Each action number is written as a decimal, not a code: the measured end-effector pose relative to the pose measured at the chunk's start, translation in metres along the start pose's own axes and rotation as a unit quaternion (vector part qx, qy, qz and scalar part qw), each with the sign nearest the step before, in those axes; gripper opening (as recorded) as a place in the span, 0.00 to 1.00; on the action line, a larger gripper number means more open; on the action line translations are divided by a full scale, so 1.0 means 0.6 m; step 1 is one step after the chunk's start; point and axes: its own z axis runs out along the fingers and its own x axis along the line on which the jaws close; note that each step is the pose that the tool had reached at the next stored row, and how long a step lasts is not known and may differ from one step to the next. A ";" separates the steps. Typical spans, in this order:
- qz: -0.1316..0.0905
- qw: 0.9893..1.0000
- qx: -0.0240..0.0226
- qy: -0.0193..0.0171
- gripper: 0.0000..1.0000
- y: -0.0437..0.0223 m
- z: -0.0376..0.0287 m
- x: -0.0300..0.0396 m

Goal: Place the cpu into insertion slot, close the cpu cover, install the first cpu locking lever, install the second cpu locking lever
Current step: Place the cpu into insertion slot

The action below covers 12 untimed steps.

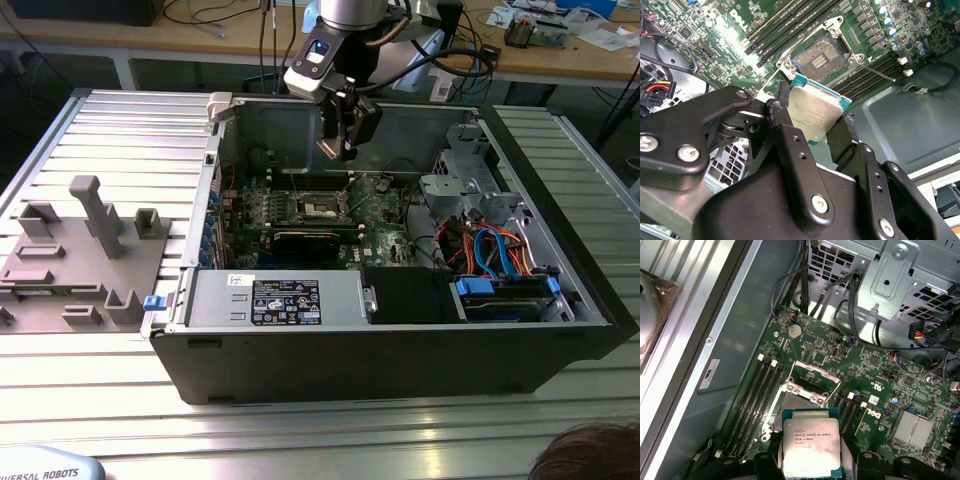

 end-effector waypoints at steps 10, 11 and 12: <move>0.009 1.000 0.000 0.000 0.55 0.000 0.000 0.000; 0.011 1.000 0.000 0.000 0.55 0.000 0.000 0.000; 0.015 1.000 0.000 -0.001 0.55 0.000 0.000 0.000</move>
